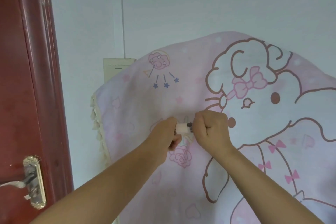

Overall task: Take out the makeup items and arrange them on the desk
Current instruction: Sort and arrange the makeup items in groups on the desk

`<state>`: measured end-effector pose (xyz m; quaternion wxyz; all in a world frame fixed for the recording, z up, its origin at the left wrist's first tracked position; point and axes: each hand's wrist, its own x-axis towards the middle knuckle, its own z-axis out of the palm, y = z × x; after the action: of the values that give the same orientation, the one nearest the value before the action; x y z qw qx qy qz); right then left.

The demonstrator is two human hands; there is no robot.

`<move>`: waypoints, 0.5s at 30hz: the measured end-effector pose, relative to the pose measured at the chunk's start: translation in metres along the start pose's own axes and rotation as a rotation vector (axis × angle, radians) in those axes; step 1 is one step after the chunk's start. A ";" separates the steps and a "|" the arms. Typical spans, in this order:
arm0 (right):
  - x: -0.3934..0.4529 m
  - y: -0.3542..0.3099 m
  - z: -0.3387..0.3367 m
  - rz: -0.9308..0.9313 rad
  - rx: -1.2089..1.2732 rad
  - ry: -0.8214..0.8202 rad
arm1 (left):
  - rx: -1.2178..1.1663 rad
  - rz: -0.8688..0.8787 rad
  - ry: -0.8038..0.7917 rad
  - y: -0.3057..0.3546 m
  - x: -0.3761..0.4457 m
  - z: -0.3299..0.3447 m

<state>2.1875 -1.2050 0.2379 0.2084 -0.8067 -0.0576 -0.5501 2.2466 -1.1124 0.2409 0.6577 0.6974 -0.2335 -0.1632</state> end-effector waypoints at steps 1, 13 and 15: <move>0.003 -0.001 -0.002 -0.075 -0.050 -0.050 | -0.053 -0.051 -0.070 -0.002 -0.002 -0.001; 0.008 0.021 -0.018 0.516 0.175 -0.059 | 0.566 0.685 -0.064 -0.009 0.000 -0.010; 0.009 0.019 -0.020 0.523 0.191 -0.061 | 0.545 0.725 -0.052 -0.010 0.000 -0.009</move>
<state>2.1800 -1.2311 0.2466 0.4166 -0.7869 0.0949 -0.4451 2.2526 -1.1043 0.2320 0.4588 0.7137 -0.5137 0.1276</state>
